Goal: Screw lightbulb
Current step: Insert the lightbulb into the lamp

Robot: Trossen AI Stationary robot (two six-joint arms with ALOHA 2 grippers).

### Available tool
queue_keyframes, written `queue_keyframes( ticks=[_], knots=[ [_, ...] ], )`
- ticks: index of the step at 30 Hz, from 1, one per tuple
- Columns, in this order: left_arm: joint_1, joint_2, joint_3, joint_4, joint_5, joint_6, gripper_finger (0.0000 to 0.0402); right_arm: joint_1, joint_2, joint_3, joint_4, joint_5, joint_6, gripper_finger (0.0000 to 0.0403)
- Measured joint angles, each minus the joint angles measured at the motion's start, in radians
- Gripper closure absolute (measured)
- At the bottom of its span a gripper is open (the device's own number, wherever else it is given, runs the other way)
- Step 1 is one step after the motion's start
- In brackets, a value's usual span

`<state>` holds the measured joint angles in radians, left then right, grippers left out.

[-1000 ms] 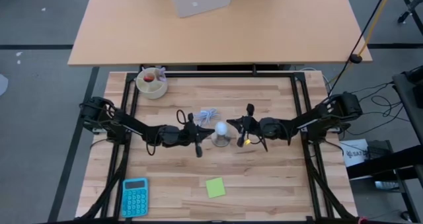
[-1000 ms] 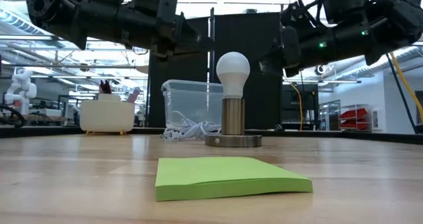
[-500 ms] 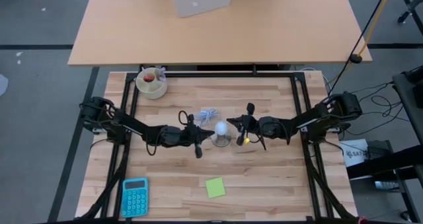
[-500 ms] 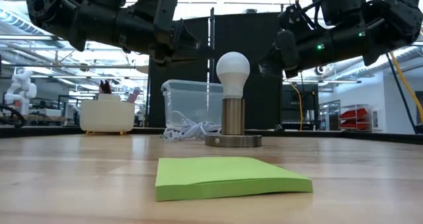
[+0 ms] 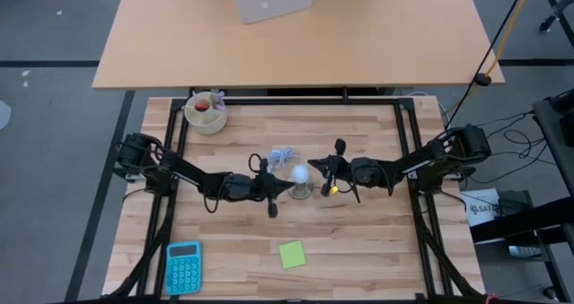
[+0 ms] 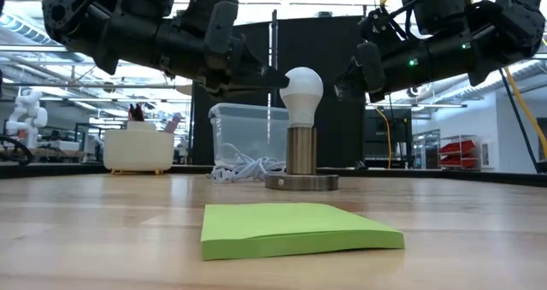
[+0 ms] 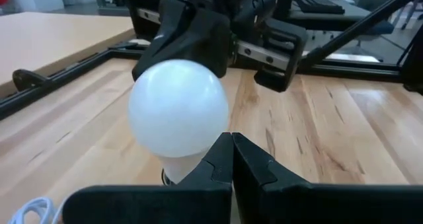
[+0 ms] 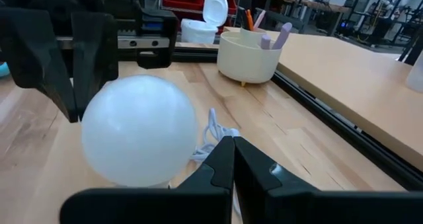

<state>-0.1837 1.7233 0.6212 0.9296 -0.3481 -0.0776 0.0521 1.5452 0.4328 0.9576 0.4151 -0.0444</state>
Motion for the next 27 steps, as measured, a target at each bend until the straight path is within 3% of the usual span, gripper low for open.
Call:
queue_keyframes(
  ticks=[27],
  knots=[
    [0.036,0.000,0.000,-0.040,-0.004,-0.030,0.0401,0.025,0.000,-0.001,-0.010,-0.024,-0.055,0.0403]
  ],
)
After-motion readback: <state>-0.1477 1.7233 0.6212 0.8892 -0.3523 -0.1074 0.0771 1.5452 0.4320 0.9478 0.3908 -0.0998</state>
